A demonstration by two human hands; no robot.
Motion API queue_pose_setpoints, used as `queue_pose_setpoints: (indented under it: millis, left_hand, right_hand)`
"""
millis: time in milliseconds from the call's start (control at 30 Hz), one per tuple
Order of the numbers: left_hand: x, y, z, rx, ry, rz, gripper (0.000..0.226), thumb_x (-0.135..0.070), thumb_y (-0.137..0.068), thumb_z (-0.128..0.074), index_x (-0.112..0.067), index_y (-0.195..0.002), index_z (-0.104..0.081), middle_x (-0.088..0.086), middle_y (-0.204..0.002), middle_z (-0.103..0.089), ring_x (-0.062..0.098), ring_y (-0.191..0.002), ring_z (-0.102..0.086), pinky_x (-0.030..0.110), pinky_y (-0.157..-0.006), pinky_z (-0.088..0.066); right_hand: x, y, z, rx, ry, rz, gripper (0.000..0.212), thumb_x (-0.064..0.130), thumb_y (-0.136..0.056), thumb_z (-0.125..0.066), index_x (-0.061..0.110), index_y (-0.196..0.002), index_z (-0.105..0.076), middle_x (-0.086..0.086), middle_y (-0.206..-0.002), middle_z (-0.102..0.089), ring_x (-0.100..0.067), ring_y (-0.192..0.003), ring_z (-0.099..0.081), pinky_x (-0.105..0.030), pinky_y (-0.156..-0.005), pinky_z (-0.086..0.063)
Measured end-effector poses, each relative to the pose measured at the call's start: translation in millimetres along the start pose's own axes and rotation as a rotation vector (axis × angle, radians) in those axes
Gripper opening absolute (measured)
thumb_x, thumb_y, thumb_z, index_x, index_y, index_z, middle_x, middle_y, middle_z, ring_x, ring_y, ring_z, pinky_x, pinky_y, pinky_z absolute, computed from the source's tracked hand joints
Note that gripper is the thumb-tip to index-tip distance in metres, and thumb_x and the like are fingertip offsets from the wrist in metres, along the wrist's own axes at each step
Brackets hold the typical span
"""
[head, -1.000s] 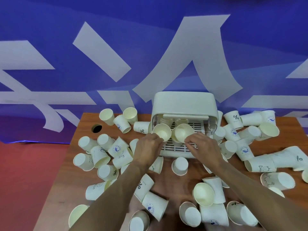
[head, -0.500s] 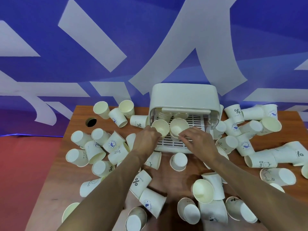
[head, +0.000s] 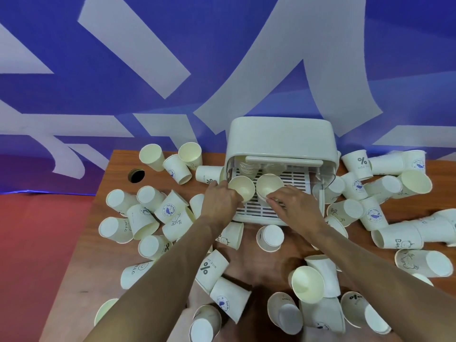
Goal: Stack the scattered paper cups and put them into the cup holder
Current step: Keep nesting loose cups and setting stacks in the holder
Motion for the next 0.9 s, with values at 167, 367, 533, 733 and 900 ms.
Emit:
queue_pose_setpoints:
  millis: [167,367,533,733,900]
  left_hand:
    - [0.5,-2.8,-0.2,0.016,0.003,-0.007,0.027,-0.042,-0.096,-0.055,-0.033,-0.116,-0.071,0.003,-0.103,-0.07,0.019,-0.101,-0.055,0.032,-0.088,-0.033]
    - [-0.9,-3.4,-0.7,-0.005,-0.005,-0.033,0.026,-0.04,-0.094,-0.059,-0.03,-0.114,-0.073,0.002,-0.102,-0.072,0.019,-0.101,-0.057,0.032,-0.086,-0.034]
    - [-1.3,12.2,23.2,-0.159,0.07,-0.106,0.027,-0.043,-0.088,-0.067,-0.022,-0.103,-0.075,-0.002,-0.096,-0.074,0.019,-0.089,-0.062,0.032,-0.074,-0.044]
    - [18.9,44.4,70.0,-0.207,0.072,-0.098,0.017,-0.03,-0.092,-0.057,-0.021,-0.091,-0.071,-0.002,-0.085,-0.07,0.02,-0.076,-0.062,0.029,-0.061,-0.042]
    - [51.8,103.5,109.8,-0.146,0.042,-0.013,0.017,-0.029,-0.092,-0.055,-0.027,-0.098,-0.07,-0.007,-0.095,-0.07,0.018,-0.086,-0.064,0.032,-0.066,-0.051]
  right_hand:
    - [-5.3,1.0,-6.0,0.051,0.036,-0.042,0.01,0.029,-0.087,-0.074,0.024,-0.094,-0.078,0.005,-0.09,-0.075,-0.018,-0.088,-0.069,-0.033,-0.058,-0.054]
    - [-5.1,-1.4,-6.6,0.097,0.035,-0.087,0.012,0.037,-0.087,-0.074,0.03,-0.095,-0.08,0.007,-0.094,-0.077,-0.019,-0.09,-0.071,-0.032,-0.064,-0.054]
    - [-1.8,-2.7,2.5,0.166,0.071,-0.115,0.031,0.047,-0.091,-0.065,0.035,-0.119,-0.069,0.013,-0.118,-0.071,-0.014,-0.097,-0.07,-0.03,-0.071,-0.051]
    - [15.5,5.7,39.0,0.062,0.066,-0.029,0.018,0.024,-0.089,-0.068,0.028,-0.106,-0.073,0.01,-0.105,-0.074,-0.016,-0.085,-0.071,-0.028,-0.061,-0.05]
    - [50.4,14.3,56.8,0.125,-0.001,0.007,0.017,0.024,-0.091,-0.066,0.031,-0.105,-0.073,0.014,-0.103,-0.073,-0.012,-0.086,-0.069,-0.031,-0.067,-0.054]
Point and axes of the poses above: each hand's wrist, its own y-axis away from the middle knuckle, its own z-axis out of the back of the hand, x = y × z, the point moved 2 cm from there along -y, towards the middle knuckle
